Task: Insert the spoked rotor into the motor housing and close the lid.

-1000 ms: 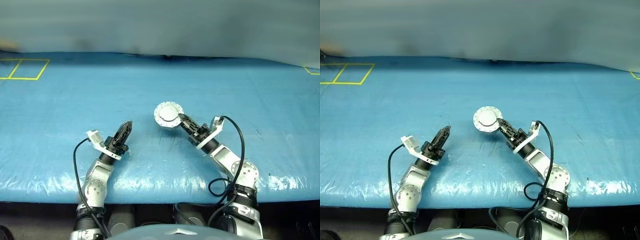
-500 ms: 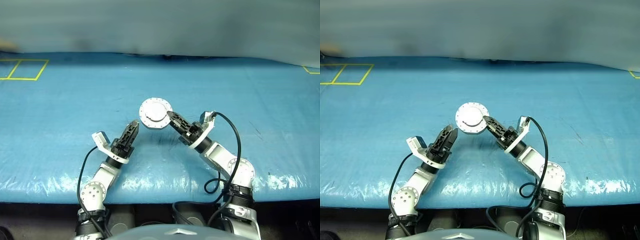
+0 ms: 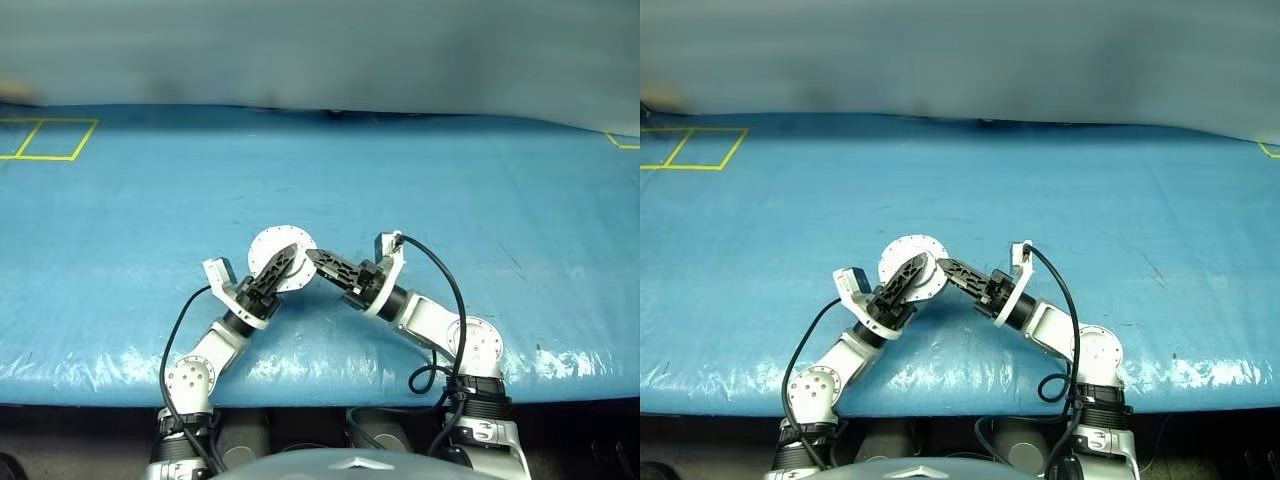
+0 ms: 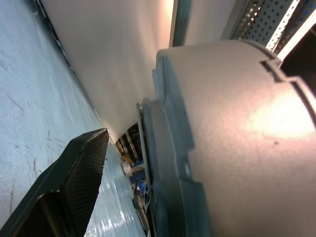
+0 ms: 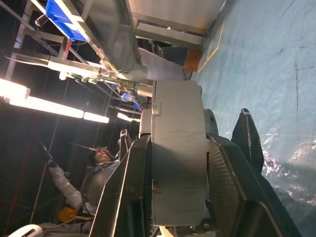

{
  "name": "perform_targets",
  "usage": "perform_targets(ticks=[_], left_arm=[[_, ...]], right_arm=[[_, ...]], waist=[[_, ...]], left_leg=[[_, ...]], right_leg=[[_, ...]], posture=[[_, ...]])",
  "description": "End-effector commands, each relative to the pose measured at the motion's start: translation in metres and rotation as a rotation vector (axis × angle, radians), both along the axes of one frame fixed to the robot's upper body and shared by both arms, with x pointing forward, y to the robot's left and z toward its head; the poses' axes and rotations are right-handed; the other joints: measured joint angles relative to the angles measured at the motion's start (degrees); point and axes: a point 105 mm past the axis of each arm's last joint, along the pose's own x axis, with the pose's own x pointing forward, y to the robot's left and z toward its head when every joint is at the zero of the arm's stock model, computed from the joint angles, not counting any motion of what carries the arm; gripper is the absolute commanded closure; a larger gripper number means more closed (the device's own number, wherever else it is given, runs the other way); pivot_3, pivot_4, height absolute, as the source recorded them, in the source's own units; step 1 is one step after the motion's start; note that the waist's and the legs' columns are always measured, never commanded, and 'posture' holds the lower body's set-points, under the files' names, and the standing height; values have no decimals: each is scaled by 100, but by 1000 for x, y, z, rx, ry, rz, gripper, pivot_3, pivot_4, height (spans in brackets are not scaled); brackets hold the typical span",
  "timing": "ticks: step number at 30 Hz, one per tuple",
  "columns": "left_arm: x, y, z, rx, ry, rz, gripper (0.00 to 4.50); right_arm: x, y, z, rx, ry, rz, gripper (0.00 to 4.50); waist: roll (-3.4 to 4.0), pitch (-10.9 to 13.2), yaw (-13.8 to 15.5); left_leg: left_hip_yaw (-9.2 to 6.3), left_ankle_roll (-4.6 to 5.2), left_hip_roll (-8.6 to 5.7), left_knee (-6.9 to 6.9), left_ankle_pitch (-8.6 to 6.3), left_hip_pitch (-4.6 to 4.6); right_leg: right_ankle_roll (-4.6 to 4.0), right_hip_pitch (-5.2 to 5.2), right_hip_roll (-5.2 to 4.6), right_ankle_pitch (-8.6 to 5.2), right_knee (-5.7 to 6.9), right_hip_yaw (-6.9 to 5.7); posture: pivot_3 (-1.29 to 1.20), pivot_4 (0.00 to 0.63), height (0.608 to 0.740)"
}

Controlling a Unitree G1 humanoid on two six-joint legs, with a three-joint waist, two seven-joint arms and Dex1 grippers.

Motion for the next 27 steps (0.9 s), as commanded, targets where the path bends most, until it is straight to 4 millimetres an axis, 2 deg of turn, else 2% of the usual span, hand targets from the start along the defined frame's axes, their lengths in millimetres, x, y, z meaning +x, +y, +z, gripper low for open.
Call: perform_targets(ticks=[1,2,6,7,13,16,17,21,25,27], left_arm=[[0,0,6,-6,-40,22,415],[1,2,6,-12,-37,32,630],[2,5,3,-20,-24,42,1946],[3,6,2,-20,-22,43,2030],[8,9,-1,-33,27,74,2030],[13,19,2,-47,17,125,2030],[14,23,4,-51,12,145,2030],[24,43,7,-59,9,251,2030],[45,66,2,-21,74,421,2030],[64,83,-4,-8,153,544,2030]], right_arm=[[5,-3,19,64,-73,-30,3310],[8,-4,17,56,-66,-46,3310],[21,-8,12,35,-43,-106,3310],[22,-8,12,33,-40,-113,3310],[26,-6,10,-7,-57,-124,3310],[30,-9,8,-31,-75,-155,3310],[31,-10,8,-36,-83,-166,2557],[42,-16,3,-117,-105,-255,1386],[48,-24,1,-147,-116,-316,1386],[47,-27,1,-171,-142,-326,1386]], waist=[[0,0,2],[0,0,4],[-1,1,-1],[-1,0,-1],[-1,0,2],[-1,0,0],[-1,1,0],[-1,0,-3],[-2,1,17],[-3,1,42]], left_leg=[[0,0,0,0,0,0],[0,0,0,0,0,0],[1,0,0,1,0,1],[0,0,0,1,0,0],[0,0,0,1,0,0],[0,0,0,1,0,0],[0,0,0,1,0,0],[1,0,0,3,0,1],[-1,-1,1,3,1,1],[0,-1,-2,6,1,1]], right_leg=[[0,0,0,0,0,0],[1,0,0,0,0,0],[2,0,1,1,1,1],[3,0,1,2,0,0],[15,0,0,9,0,0],[16,0,0,9,0,0],[16,0,0,9,1,0],[18,0,1,10,1,1],[19,0,2,12,2,0],[21,4,0,13,2,1]], posture=[[0,150,740],[0,150,740],[0,150,740],[0,150,740],[0,150,740],[0,150,740],[0,150,740],[0,150,740],[0,150,740],[0,150,740]])
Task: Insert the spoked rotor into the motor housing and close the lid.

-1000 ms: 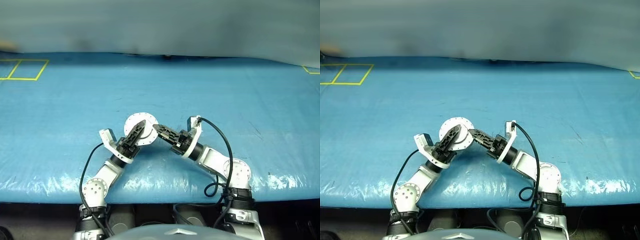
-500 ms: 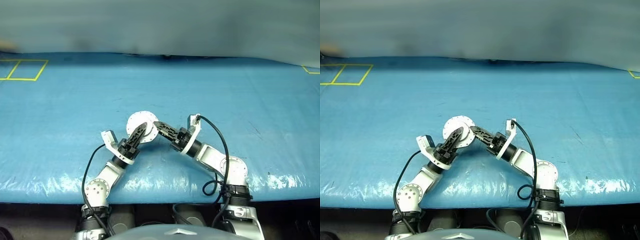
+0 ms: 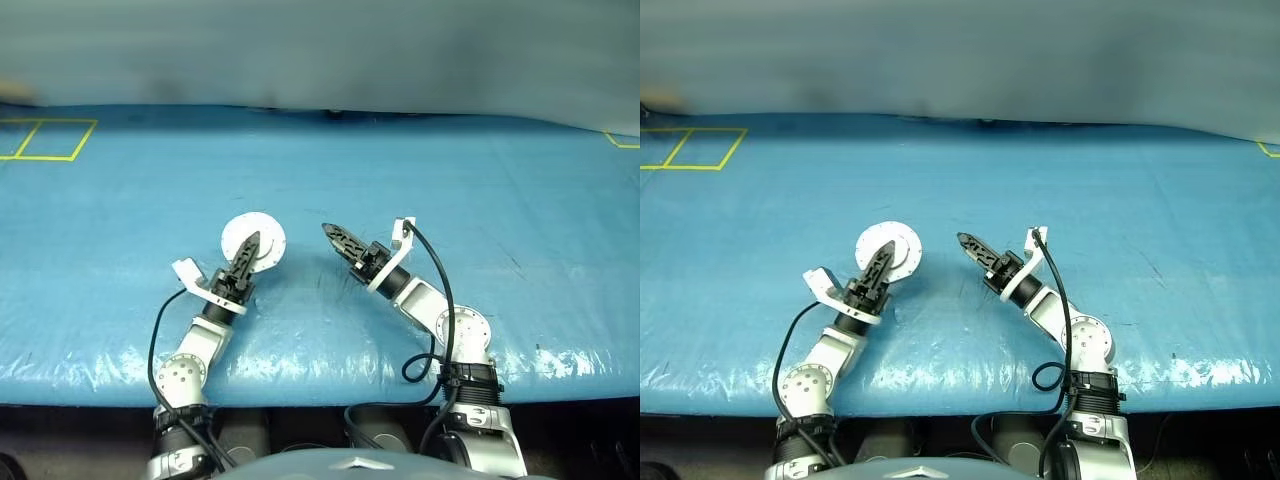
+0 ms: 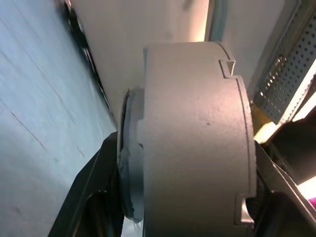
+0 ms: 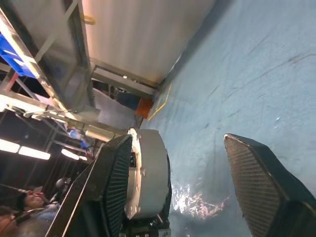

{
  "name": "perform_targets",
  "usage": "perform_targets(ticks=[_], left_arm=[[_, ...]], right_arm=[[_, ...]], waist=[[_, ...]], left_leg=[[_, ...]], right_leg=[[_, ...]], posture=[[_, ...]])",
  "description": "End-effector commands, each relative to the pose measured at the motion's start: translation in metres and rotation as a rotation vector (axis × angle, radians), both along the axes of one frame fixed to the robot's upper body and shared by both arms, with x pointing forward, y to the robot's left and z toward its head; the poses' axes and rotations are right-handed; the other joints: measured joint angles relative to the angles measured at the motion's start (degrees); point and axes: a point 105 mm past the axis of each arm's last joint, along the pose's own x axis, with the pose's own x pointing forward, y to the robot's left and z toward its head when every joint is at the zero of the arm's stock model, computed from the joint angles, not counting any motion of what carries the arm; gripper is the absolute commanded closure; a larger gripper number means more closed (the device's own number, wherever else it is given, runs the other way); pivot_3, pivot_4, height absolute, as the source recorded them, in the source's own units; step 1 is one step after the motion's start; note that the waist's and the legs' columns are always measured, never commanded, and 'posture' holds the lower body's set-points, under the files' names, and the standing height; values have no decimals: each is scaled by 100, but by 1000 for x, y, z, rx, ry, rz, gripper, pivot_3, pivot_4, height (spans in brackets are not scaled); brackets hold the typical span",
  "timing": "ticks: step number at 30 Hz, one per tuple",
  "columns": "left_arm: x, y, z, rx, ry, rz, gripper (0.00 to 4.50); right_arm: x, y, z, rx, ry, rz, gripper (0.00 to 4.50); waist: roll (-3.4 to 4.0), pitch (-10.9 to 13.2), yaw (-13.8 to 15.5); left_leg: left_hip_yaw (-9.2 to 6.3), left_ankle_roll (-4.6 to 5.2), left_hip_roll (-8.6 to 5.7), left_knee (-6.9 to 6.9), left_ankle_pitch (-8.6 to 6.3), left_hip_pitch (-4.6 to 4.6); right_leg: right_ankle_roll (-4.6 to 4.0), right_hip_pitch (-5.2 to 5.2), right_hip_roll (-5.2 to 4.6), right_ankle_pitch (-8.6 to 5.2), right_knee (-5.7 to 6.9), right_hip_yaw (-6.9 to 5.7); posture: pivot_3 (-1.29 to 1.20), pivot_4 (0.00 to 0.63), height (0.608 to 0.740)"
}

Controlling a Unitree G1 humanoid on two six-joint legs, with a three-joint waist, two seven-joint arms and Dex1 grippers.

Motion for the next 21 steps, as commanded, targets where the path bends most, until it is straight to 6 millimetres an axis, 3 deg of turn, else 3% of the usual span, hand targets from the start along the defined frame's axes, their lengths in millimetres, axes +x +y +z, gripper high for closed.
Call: perform_targets(ticks=[1,4,13,19,21], left_arm=[[27,22,6,4,48,177,2030],[51,27,3,19,133,223,2030],[105,13,20,28,169,184,2030],[116,19,11,85,232,242,2030],[115,22,6,108,253,261,1420]], right_arm=[[0,-3,12,-18,-79,-14,1386],[-2,-5,15,1,-97,-14,1386],[-4,-9,14,-15,-102,-38,1386],[-6,-15,13,-23,-99,-60,1386],[-6,-15,12,-28,-95,-64,1352]], waist=[[-2,1,31],[-7,3,69],[-17,9,67],[-20,11,13],[-20,11,9]], left_leg=[[0,0,0,2,0,-1],[-2,0,-4,8,0,-2],[-6,-2,-6,3,1,-5],[-7,-3,-3,-6,2,-5],[-6,-3,-4,-5,2,-4]], right_leg=[[2,0,0,1,-1,0],[7,5,-2,4,-4,0],[7,4,-1,5,-5,-2],[-1,-1,1,3,-2,-2],[-3,-1,0,4,-1,-2]], posture=[[0,150,740],[0,150,740],[0,150,740],[0,150,740],[0,150,740]])
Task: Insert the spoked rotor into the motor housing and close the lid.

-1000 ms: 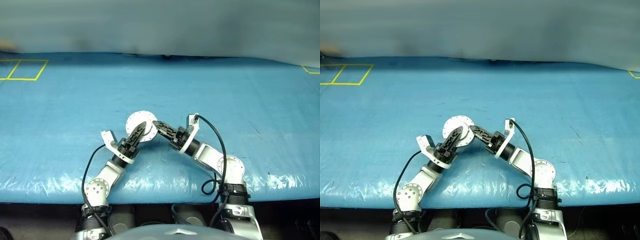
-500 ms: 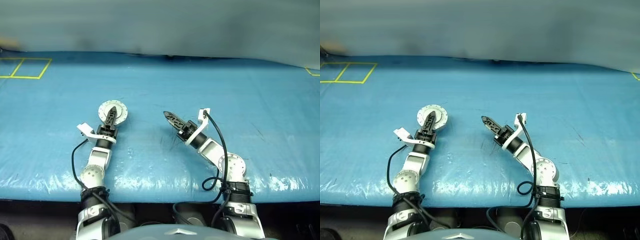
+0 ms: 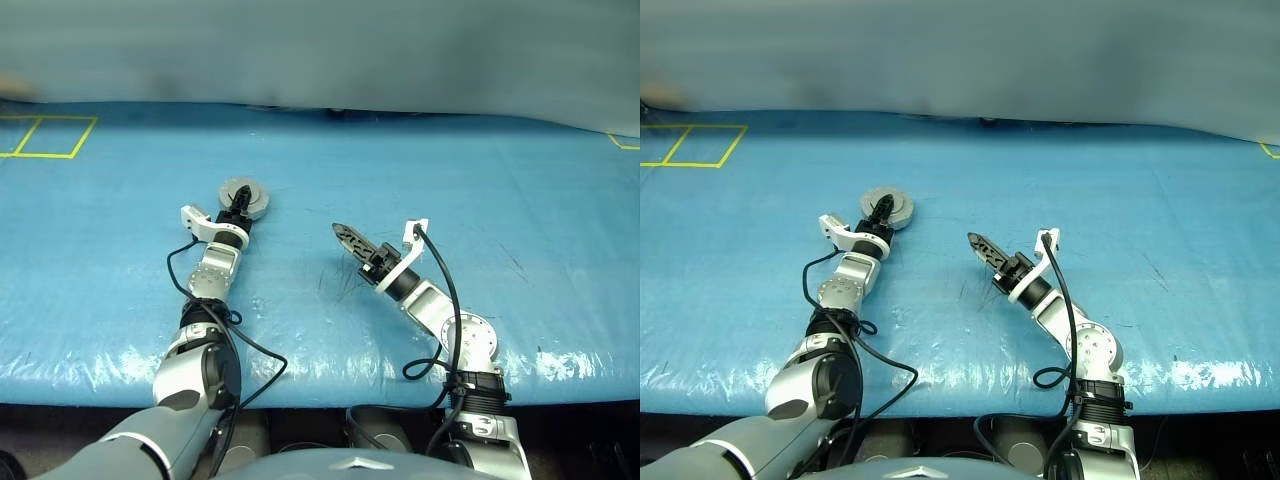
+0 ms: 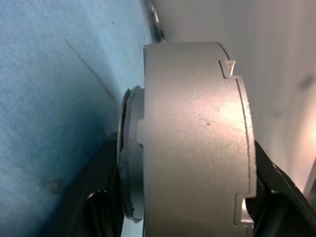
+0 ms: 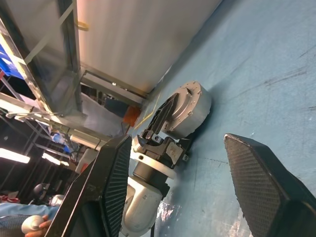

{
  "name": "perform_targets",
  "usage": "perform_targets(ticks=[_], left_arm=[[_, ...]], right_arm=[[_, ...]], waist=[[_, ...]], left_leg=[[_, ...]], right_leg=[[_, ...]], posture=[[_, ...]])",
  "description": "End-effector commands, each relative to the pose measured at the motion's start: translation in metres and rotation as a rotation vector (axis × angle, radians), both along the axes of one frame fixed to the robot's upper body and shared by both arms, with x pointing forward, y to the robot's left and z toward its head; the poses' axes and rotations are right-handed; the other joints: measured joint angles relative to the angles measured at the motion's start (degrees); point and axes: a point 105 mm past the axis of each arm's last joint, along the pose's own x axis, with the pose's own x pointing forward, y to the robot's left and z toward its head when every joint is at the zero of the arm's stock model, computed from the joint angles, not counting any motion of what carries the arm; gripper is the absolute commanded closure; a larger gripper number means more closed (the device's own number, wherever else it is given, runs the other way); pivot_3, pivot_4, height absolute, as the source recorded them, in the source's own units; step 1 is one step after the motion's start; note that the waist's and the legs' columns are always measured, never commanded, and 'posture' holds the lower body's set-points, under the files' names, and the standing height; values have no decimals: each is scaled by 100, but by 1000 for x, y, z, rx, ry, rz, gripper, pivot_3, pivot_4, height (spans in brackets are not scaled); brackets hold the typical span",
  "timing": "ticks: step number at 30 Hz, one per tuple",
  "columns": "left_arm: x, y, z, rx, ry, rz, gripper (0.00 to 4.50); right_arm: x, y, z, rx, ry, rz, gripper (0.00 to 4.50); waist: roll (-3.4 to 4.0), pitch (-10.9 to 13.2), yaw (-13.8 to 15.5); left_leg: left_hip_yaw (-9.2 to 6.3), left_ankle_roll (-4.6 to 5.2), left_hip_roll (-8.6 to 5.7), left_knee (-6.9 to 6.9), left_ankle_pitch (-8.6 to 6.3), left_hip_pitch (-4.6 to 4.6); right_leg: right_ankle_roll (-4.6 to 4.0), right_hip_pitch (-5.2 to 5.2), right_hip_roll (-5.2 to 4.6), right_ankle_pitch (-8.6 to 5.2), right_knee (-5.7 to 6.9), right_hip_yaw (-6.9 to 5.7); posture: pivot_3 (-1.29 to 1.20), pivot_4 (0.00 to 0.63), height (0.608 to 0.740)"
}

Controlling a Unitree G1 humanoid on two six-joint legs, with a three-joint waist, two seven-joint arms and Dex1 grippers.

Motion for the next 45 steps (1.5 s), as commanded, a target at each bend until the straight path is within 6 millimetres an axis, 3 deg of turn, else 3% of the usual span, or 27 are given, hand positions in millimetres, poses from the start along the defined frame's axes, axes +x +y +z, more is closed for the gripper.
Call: perform_targets(ticks=[1,5,14,17,21,24,27,30,35,40,45], left_arm=[[2,16,7,36,-22,63,1212],[-7,28,1,45,-23,113,30],[-52,48,5,207,-80,230,30],[-73,68,-2,346,-44,312,30],[-86,75,14,602,-125,323,30],[-90,68,29,718,-234,285,30],[-96,35,43,884,-417,105,30],[-104,0,47,964,-567,-104,30],[-118,-46,32,1060,-699,-462,30],[-121,-58,6,1173,-676,-640,30],[-121,-60,-2,1196,-676,-683,0]], right_arm=[[-1,-1,11,7,-39,-7,1352],[0,2,10,5,-34,0,1352],[3,7,7,-9,-27,23,1352],[10,1,9,-50,-47,-5,1352],[17,-12,13,-179,-134,-66,1352],[21,-25,19,-318,-279,-149,1352],[22,-39,15,-540,-402,-181,1352],[21,-52,10,-645,-440,-168,1352],[11,-65,-1,-877,-545,-104,1352],[2,-70,-8,-963,-586,-51,1352],[0,-77,-11,-983,-572,-59,47]], waist=[[0,0,-2],[1,-1,-35],[2,-2,-95],[3,-3,-94],[3,-3,-61],[1,-2,-8],[1,-1,30],[1,-2,57],[1,-1,40],[2,-1,14],[0,-1,35]], left_leg=[[0,0,0,0,0,1],[1,-2,2,0,1,33],[0,-2,4,2,1,54],[2,-2,3,3,1,54],[2,-3,2,4,2,56],[2,-4,1,6,2,54],[3,-4,-3,7,2,50],[5,-4,-6,4,2,50],[5,-4,-2,3,2,53],[7,-3,3,4,2,60],[9,-3,0,10,2,57]], right_leg=[[0,1,0,0,1,0],[4,29,2,-2,3,1],[5,52,3,-2,5,3],[6,53,1,-1,3,5],[7,53,2,-1,5,4],[9,52,1,1,3,4],[12,53,-3,2,-3,3],[12,53,-8,2,-8,4],[9,52,-3,1,-3,4],[6,53,1,-1,6,5],[9,56,-4,1,2,6]], posture=[[0,150,740],[0,150,740],[0,150,740],[0,150,740],[0,150,740],[0,150,740],[0,150,740],[0,150,740],[0,150,740],[0,150,740],[0,150,740]])
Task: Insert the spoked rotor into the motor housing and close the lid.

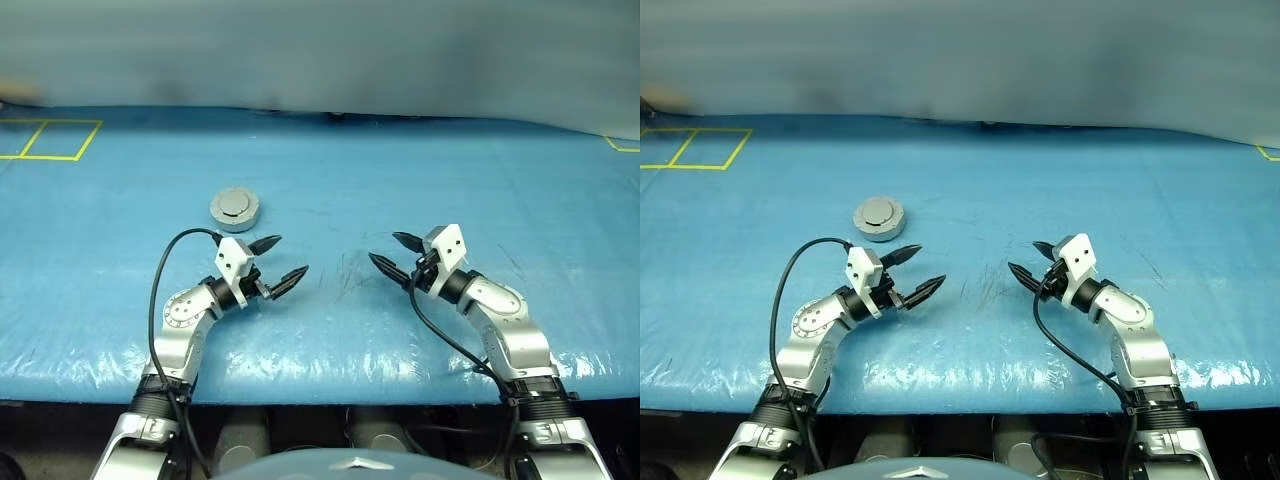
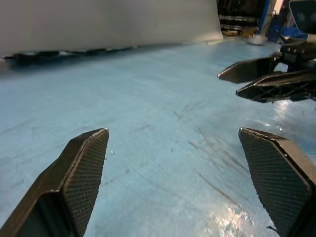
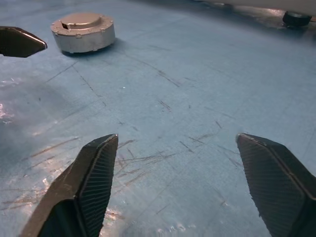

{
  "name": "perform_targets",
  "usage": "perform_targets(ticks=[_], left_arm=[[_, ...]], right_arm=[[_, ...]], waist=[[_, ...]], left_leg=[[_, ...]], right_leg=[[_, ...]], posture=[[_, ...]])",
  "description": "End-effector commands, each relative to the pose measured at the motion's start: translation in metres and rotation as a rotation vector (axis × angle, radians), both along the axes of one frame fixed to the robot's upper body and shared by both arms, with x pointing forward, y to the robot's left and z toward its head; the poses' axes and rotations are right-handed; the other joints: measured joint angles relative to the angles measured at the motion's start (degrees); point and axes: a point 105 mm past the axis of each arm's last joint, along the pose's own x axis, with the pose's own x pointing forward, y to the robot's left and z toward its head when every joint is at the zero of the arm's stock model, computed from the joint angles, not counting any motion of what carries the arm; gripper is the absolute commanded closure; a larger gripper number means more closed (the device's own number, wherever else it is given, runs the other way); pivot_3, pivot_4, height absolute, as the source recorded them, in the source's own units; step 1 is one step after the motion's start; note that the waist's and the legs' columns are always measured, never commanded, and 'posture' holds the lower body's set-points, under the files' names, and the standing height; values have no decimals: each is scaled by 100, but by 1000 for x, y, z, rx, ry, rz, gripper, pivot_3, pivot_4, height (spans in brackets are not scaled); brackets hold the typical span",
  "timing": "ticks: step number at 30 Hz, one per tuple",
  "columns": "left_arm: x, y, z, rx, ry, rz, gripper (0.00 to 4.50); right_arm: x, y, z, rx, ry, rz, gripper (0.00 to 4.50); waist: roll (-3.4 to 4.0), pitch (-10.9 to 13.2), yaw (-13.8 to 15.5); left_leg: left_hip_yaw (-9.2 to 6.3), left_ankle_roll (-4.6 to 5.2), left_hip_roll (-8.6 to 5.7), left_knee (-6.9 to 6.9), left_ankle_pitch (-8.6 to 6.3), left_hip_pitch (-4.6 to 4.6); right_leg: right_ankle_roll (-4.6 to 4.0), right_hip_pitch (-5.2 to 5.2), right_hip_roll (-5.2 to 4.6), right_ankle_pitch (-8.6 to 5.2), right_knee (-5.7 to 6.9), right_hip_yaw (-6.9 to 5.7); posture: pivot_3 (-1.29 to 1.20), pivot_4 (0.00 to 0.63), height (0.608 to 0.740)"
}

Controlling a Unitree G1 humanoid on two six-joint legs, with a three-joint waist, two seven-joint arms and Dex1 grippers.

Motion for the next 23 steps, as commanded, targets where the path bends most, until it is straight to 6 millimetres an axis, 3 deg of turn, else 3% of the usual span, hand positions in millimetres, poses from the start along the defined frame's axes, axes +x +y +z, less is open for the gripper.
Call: perform_targets(ticks=[1,23], left_arm=[[1,-3,5,21,-39,-33,0],[0,-7,3,31,-47,-50,0]], right_arm=[[0,-4,10,4,-55,-11,47],[5,-8,7,-40,-94,-85,47]], waist=[[0,0,17],[0,0,33]], left_leg=[[-1,0,0,0,0,0],[-2,0,0,-1,0,1]], right_leg=[[0,-1,0,0,1,0],[0,1,0,1,2,-1]], posture=[[0,150,740],[0,150,740]])
